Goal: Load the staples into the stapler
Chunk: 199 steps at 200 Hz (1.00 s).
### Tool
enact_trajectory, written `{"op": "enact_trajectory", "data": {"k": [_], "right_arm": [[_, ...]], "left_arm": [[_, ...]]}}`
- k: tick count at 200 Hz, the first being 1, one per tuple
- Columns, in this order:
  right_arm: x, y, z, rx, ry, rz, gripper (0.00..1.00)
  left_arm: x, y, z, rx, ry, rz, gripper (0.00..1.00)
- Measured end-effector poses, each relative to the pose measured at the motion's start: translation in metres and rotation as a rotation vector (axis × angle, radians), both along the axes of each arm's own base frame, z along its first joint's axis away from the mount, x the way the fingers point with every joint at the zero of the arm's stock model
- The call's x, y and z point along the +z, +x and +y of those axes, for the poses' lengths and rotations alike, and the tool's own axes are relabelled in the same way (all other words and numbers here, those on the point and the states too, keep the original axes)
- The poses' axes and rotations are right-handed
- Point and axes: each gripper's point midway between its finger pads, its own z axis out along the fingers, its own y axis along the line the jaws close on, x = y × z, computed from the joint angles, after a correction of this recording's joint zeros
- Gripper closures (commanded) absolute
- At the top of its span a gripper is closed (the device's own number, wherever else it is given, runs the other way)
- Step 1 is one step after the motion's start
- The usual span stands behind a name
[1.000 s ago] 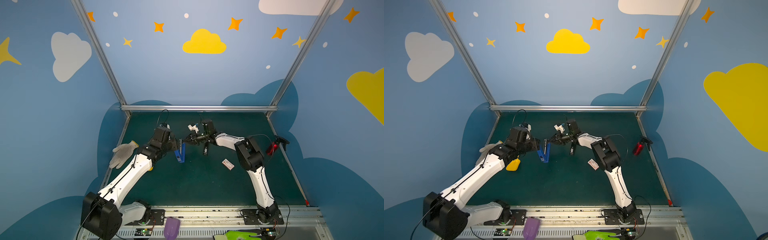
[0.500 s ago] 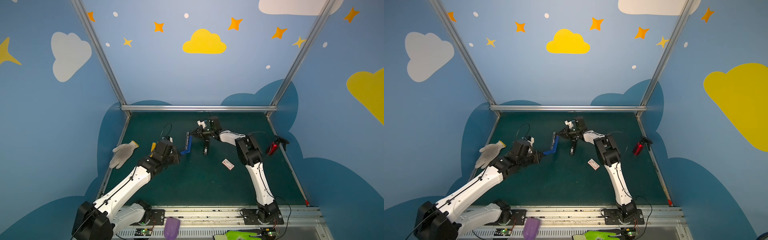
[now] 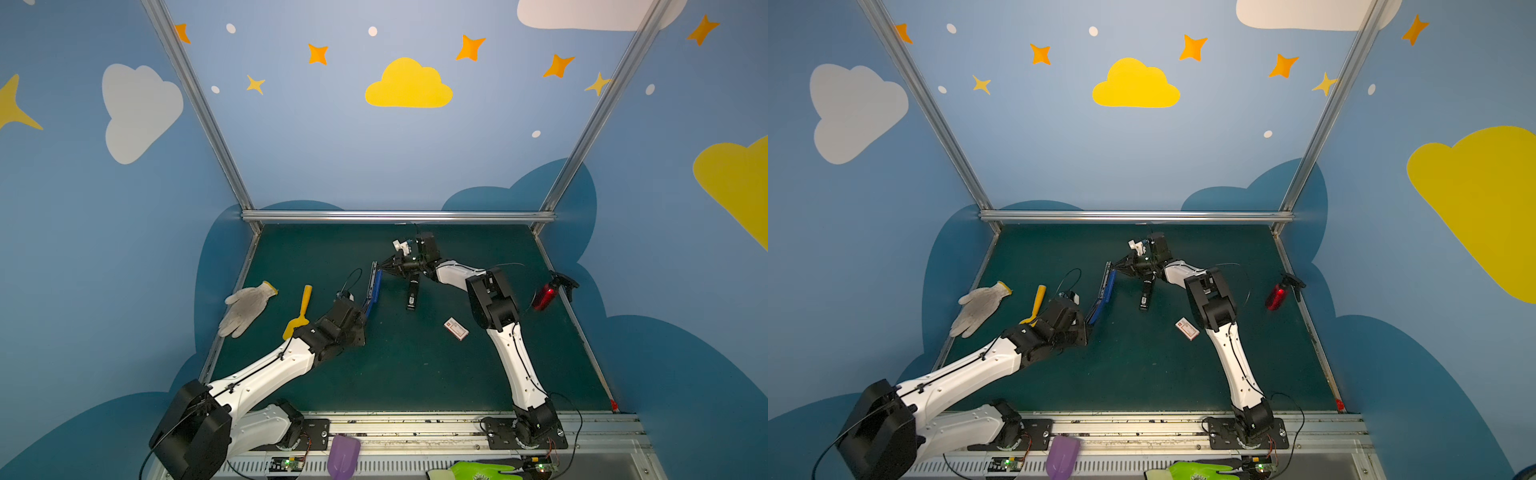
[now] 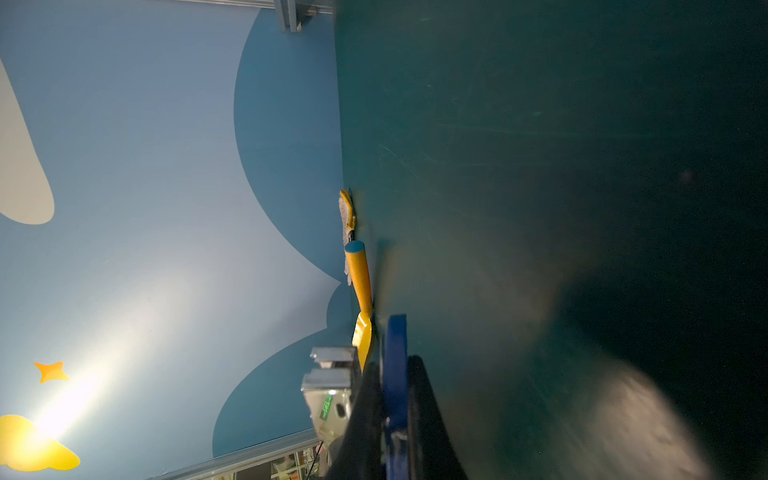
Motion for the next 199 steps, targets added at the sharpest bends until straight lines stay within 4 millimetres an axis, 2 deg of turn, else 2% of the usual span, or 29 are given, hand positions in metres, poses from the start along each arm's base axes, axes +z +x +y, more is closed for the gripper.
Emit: {"op": "enact_trajectory", "data": {"k": [41, 66, 93, 135, 171, 184, 199], "right_arm": [[-0.003, 0.002, -0.001, -0.005, -0.019, -0.003, 0.9], [-0.004, 0.002, -0.001, -0.007, -0.035, 0.004, 0.78], [-0.003, 0.011, -0.006, -0.037, -0.059, -0.003, 0.7], [-0.004, 0.023, -0.018, -0.071, -0.091, -0.008, 0.69], [-0.009, 0.022, -0.024, -0.065, -0.123, -0.013, 0.68], [-0.006, 0.019, -0.026, -0.059, -0.137, -0.014, 0.68], [0.007, 0.014, -0.03, -0.053, -0.142, -0.034, 0.68]], "left_arm": [[-0.007, 0.0, -0.001, 0.001, 0.021, -0.012, 0.96], [-0.009, 0.001, 0.0, 0.004, 0.03, -0.02, 0.96], [-0.021, -0.007, 0.008, 0.009, 0.065, 0.01, 0.96], [-0.028, -0.011, 0.014, 0.018, 0.091, 0.022, 0.96], [-0.035, -0.01, 0.019, 0.036, 0.126, 0.031, 0.96], [-0.04, -0.009, 0.024, 0.062, 0.154, 0.044, 0.96], [-0.047, -0.007, 0.031, 0.098, 0.206, 0.063, 0.96]]}}
